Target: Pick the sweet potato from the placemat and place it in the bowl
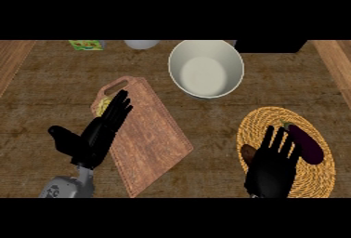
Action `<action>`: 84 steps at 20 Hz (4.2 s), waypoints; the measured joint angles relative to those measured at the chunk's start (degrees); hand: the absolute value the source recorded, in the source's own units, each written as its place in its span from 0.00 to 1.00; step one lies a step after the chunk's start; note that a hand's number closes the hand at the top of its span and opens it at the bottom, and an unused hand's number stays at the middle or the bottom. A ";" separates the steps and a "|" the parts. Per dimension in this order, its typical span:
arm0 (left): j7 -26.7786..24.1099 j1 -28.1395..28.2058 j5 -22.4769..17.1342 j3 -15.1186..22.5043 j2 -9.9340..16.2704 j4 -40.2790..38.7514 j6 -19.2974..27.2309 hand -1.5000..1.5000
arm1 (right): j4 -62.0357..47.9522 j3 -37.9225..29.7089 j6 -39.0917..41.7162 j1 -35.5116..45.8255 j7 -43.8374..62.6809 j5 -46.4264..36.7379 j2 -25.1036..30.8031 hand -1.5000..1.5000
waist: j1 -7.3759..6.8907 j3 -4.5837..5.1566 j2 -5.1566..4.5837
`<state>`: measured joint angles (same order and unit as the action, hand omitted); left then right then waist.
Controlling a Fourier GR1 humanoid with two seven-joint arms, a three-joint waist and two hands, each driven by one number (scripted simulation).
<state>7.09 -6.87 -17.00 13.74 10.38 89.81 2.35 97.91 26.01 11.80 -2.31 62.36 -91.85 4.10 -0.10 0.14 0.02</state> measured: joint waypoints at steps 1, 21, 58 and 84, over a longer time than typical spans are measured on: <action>0.02 0.14 -0.11 -0.23 0.12 0.07 -0.21 0.50 | -0.28 -0.74 0.69 0.22 -0.01 -0.50 -0.76 0.00 | -0.01 -0.01 0.00; 1.08 -0.51 1.00 -2.13 -1.79 -0.34 -1.65 0.50 | -8.33 -7.72 4.64 1.05 -0.62 -1.62 -3.62 0.00 | 0.05 -0.13 -0.02; 2.35 0.35 4.90 -5.33 -5.30 0.65 -5.44 0.50 | -19.49 -14.78 -6.91 5.66 -7.22 -3.04 -2.08 1.00 | -0.27 0.48 0.74; 0.86 0.41 5.98 -5.37 -6.11 -1.36 -6.62 0.50 | 2.95 20.69 4.48 33.72 -6.60 29.99 -3.79 1.00 | -0.98 -0.07 0.15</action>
<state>7.96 -6.46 -11.01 8.37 4.28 88.45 -4.28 100.86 46.70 16.28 31.41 55.75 -61.86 0.31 -1.09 0.06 0.18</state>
